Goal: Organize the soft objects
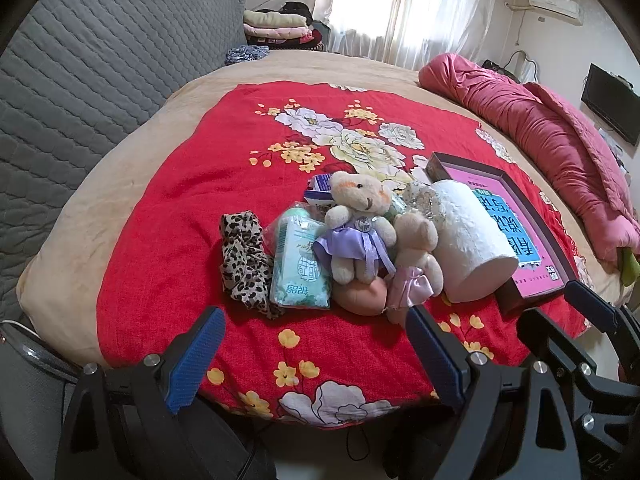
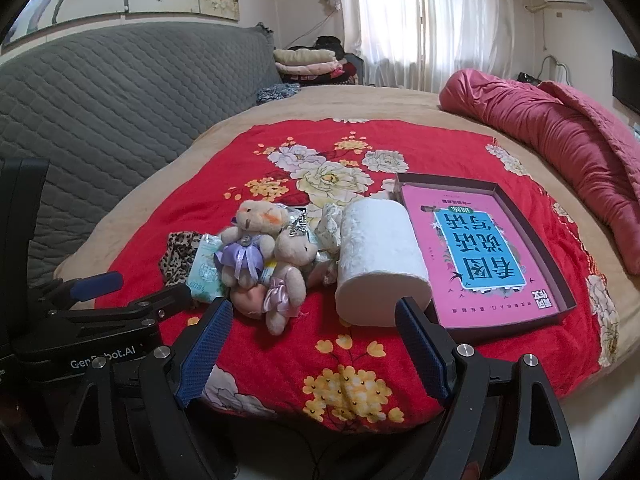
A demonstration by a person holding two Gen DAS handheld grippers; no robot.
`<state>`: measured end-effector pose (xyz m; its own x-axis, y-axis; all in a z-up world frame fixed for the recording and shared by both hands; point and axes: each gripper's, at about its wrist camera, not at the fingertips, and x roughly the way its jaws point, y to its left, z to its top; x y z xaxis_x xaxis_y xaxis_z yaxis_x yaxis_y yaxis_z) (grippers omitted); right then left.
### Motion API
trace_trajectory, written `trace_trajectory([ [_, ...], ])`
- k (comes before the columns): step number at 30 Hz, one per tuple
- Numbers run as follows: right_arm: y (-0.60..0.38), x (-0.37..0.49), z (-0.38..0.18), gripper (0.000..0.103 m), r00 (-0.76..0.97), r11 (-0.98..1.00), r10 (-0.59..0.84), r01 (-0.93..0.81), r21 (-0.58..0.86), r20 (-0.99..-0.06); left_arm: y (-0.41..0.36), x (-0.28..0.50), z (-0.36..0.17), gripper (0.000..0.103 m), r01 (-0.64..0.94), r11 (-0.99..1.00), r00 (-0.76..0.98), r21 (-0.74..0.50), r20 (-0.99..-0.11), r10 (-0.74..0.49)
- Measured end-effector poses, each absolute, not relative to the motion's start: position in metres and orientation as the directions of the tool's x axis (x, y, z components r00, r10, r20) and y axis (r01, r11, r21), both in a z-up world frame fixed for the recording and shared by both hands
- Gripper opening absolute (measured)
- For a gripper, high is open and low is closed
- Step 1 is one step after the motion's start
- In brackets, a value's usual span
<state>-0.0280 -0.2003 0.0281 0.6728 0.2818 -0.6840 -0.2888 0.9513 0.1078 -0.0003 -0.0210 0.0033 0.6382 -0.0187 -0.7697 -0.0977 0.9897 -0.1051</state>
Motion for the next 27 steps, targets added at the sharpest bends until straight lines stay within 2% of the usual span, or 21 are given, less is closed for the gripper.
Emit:
trace_trajectory([
  [13, -0.195, -0.027, 0.025, 0.084, 0.664, 0.947, 0.286, -0.305, 0.099, -0.691, -0.015, -0.001, 0.002, 0.091, -0.115, 0.986, 0.635, -0.122, -0.772, -0.021],
  [27, -0.167, 0.0, 0.005, 0.084, 0.618, 0.936, 0.297, -0.339, 0.095, -0.728, 0.041, 0.014, -0.018, 0.091, -0.225, 0.954, 0.613, -0.199, -0.79, -0.02],
])
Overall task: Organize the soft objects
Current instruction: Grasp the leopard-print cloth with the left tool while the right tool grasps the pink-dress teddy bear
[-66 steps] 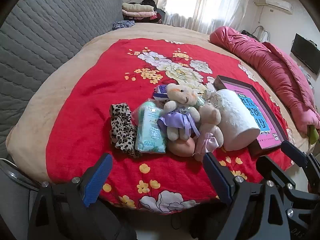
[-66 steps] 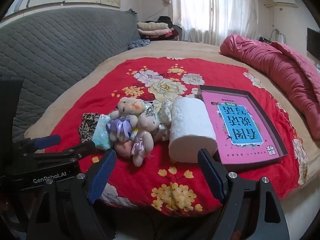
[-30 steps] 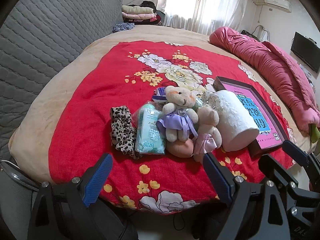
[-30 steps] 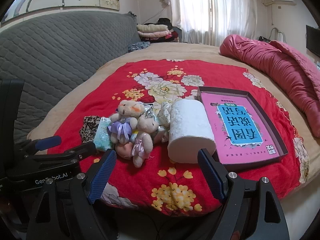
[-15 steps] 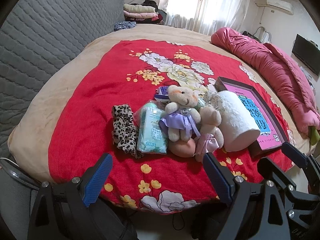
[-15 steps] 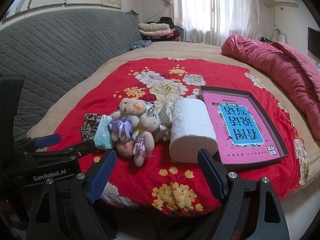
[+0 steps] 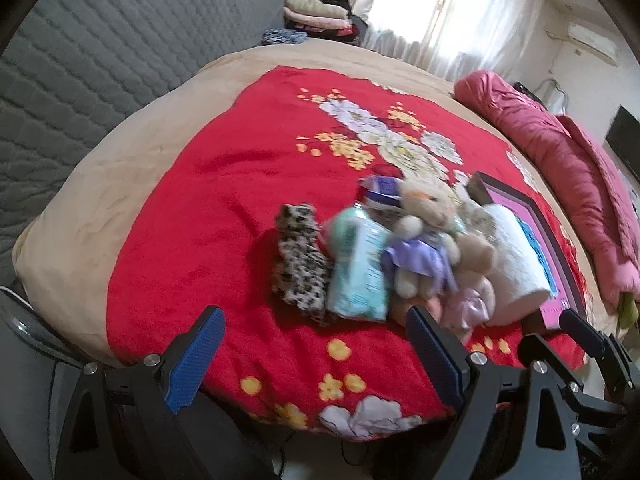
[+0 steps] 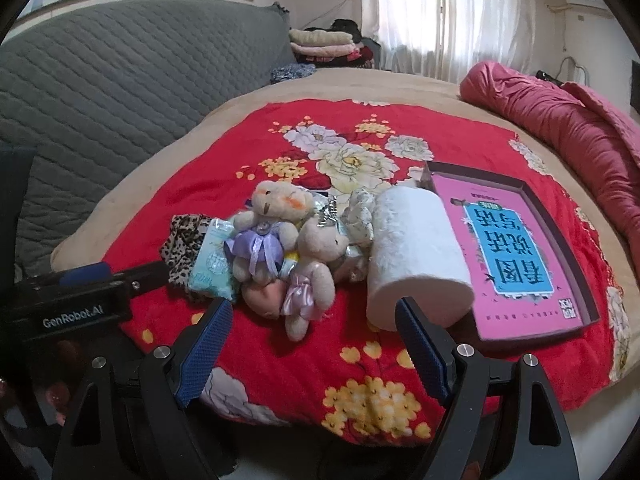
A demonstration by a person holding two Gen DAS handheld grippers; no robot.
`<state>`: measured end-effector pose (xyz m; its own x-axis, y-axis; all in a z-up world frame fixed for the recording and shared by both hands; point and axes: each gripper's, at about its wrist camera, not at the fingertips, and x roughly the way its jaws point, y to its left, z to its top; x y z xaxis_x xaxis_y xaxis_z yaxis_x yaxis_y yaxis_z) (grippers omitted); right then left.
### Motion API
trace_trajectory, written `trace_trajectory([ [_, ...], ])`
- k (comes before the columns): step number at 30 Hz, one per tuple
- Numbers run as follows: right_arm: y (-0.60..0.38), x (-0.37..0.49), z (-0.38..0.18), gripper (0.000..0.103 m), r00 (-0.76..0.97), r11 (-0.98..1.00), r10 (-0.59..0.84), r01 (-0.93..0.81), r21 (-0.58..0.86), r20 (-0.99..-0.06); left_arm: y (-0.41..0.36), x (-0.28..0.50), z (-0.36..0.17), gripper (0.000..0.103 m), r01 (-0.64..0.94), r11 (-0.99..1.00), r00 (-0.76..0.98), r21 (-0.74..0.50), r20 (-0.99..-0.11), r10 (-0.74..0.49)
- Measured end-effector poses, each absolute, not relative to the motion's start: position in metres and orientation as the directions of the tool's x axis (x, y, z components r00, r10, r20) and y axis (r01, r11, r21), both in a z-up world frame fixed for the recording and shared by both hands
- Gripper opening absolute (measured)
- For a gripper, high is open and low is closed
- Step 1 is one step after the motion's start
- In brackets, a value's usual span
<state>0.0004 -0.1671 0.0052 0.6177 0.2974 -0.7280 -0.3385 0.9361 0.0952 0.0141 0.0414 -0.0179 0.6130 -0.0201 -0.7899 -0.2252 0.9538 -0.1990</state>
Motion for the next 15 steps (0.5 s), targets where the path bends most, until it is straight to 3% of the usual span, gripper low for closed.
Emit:
trace_trajectory([
  [9, -0.152, 0.034, -0.018, 0.084, 0.578, 0.945, 0.248, -0.323, 0.061, -0.777, 0.077, 0.047, -0.043, 0.088, -0.296, 0.93, 0.591, -0.216, -0.806, 0.001],
  [15, -0.145, 0.041, -0.025, 0.077, 0.583, 0.942, 0.238, -0.335, 0.038, -0.777, 0.083, 0.068, -0.058, 0.084, -0.31, 0.926, 0.576, -0.214, -0.818, 0.004],
])
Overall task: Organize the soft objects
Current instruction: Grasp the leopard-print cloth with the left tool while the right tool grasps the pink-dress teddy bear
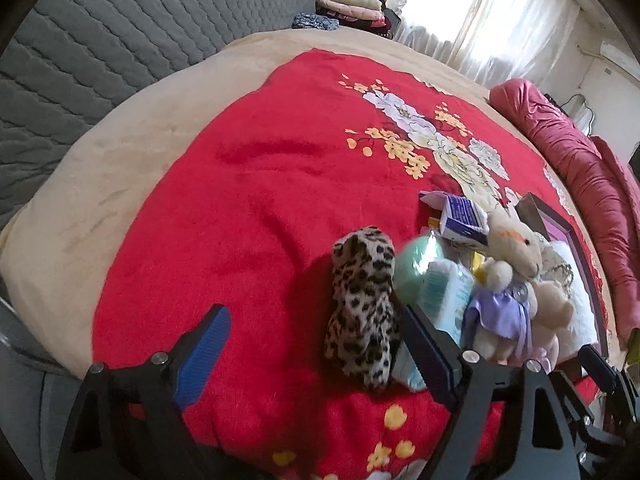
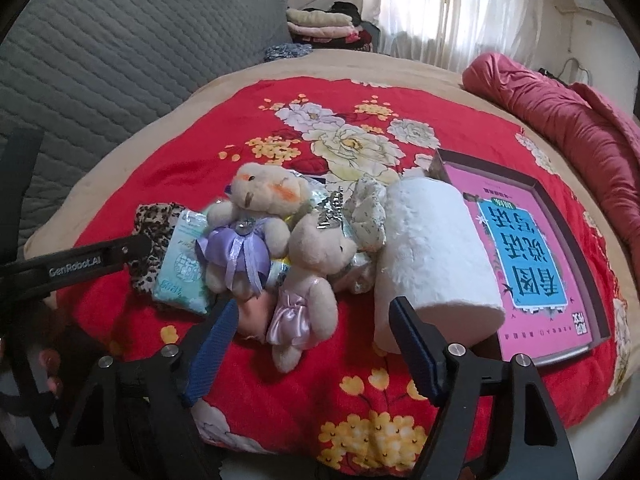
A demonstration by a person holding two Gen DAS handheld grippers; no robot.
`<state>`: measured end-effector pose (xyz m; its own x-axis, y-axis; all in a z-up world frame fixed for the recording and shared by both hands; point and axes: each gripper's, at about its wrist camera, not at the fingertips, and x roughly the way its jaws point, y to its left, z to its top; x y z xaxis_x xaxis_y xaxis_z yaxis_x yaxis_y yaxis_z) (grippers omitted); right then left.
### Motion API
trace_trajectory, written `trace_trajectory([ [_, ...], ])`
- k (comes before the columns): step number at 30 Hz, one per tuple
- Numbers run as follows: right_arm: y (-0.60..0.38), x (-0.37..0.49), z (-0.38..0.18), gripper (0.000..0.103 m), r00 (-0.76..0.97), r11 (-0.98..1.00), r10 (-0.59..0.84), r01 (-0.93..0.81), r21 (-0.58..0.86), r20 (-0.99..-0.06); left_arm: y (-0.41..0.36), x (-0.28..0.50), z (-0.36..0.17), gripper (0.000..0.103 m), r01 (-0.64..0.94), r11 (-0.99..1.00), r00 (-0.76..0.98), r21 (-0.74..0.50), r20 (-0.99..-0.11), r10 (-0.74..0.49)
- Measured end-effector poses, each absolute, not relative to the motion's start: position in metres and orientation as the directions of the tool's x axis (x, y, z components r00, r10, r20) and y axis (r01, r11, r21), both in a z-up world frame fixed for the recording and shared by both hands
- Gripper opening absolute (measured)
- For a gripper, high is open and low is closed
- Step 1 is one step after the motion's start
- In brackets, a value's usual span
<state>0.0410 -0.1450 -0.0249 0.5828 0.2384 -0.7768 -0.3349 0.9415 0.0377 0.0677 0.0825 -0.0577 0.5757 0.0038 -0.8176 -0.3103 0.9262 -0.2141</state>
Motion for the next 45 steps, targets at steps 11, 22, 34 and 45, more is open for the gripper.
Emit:
trace_trajectory([
  [11, -0.129, 0.063, -0.047, 0.052, 0.548, 0.939, 0.203, -0.344, 0.002, -0.811, 0.093, 0.084, -0.071, 0.06, -0.3, 0.916, 0.594, -0.266, -0.804, -0.039],
  [22, -0.131, 0.06, -0.044, 0.032, 0.568, 0.921, 0.24, -0.388, 0.001, -0.787, 0.088, 0.094, -0.082, 0.025, -0.223, 0.909, 0.609, -0.352, -0.778, -0.152],
  [34, -0.151, 0.044, -0.021, 0.03, 0.608, 0.914, 0.308, -0.404, 0.05, -0.732, 0.086, 0.085, -0.075, 0.009, -0.161, 0.902, 0.655, -0.4, -0.727, -0.205],
  [45, -0.163, 0.03, -0.001, 0.03, 0.647, 0.904, 0.361, -0.421, 0.081, -0.671, 0.081, 0.048, -0.028, 0.009, -0.154, 0.922, 0.756, -0.355, -0.643, -0.121],
])
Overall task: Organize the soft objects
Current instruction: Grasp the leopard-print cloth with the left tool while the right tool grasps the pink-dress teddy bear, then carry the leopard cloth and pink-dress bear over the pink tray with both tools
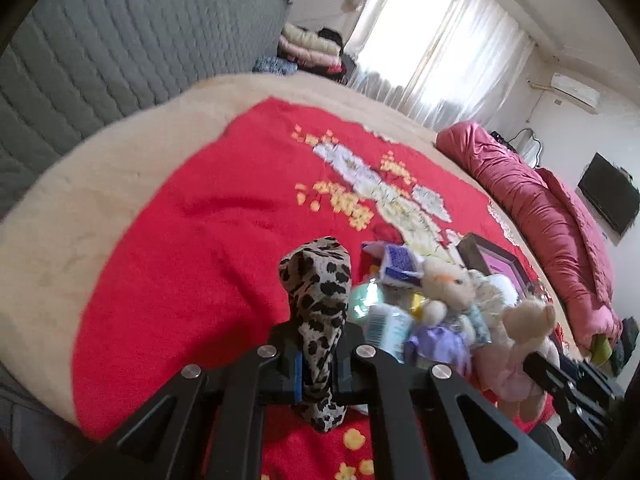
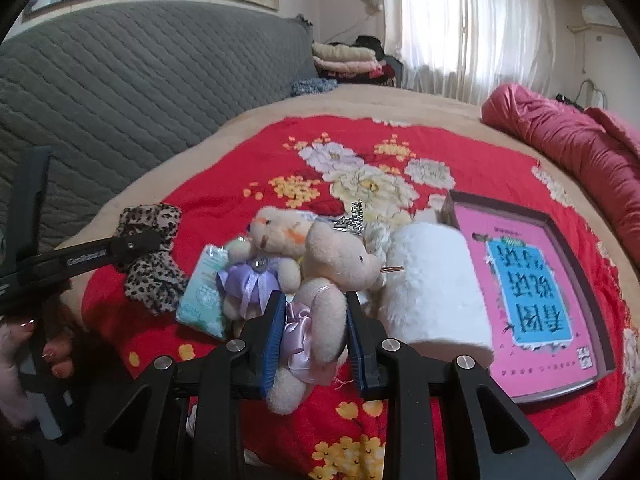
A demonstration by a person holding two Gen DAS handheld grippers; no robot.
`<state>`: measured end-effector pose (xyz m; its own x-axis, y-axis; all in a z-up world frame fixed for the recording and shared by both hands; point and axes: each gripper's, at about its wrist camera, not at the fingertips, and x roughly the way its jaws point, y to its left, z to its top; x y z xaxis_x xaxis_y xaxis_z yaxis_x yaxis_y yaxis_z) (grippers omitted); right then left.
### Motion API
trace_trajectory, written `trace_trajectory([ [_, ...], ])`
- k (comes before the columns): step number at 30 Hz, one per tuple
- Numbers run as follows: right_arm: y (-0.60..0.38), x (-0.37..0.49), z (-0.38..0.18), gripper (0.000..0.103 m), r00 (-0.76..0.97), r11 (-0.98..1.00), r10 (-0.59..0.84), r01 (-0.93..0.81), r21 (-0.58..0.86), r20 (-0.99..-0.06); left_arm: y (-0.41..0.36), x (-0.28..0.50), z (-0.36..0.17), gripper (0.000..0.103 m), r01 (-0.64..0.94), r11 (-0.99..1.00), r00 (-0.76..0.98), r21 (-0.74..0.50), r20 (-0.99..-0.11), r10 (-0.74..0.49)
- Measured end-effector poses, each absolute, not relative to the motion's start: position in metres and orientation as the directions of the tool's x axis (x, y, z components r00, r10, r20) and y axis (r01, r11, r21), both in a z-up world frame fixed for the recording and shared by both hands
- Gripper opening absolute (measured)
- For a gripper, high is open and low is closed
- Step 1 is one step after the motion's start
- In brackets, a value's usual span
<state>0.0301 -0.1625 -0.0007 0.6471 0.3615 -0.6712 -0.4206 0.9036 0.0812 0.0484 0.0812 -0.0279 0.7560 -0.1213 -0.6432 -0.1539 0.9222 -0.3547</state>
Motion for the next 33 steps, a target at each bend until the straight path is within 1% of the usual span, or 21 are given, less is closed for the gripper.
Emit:
trace_trajectory([
  [6, -0.19, 0.027, 0.02, 0.03, 0.704, 0.923, 0.35, -0.372, 0.099, -0.618, 0.045, 0.034, 0.004, 0.009, -0.067, 0.936, 0.777, -0.345, -0.607, -0.168],
  [15, -0.243, 0.021, 0.036, 0.03, 0.788, 0.963, 0.26, -0.256, 0.087, -0.558, -0.015, 0.034, 0.035, 0.009, 0.044, 0.95, 0.785, -0.309, -0.578, -0.224],
  [22, -0.278, 0.018, 0.041, 0.03, 0.822, 0.976, 0.219, -0.193, 0.104, -0.526, -0.065, 0.04, 0.046, 0.009, 0.129, 0.949, 0.768, -0.287, -0.577, -0.279],
  [26, -0.295, 0.019, 0.041, 0.03, 0.839, 0.983, 0.183, -0.151, 0.103, -0.513, -0.096, 0.047, 0.049, 0.009, 0.176, 0.936, 0.741, -0.304, -0.585, -0.329],
  [30, -0.317, 0.019, 0.04, 0.03, 0.855, 0.991, 0.126, -0.091, 0.095, -0.502, -0.123, 0.055, 0.053, 0.009, 0.22, 0.933, 0.734, -0.283, -0.582, -0.35],
  [33, -0.335, 0.02, 0.037, 0.03, 0.858, 0.992, 0.102, -0.047, 0.121, -0.504, -0.143, 0.062, 0.055, 0.009, 0.247, 0.93, 0.726, -0.274, -0.583, -0.365],
])
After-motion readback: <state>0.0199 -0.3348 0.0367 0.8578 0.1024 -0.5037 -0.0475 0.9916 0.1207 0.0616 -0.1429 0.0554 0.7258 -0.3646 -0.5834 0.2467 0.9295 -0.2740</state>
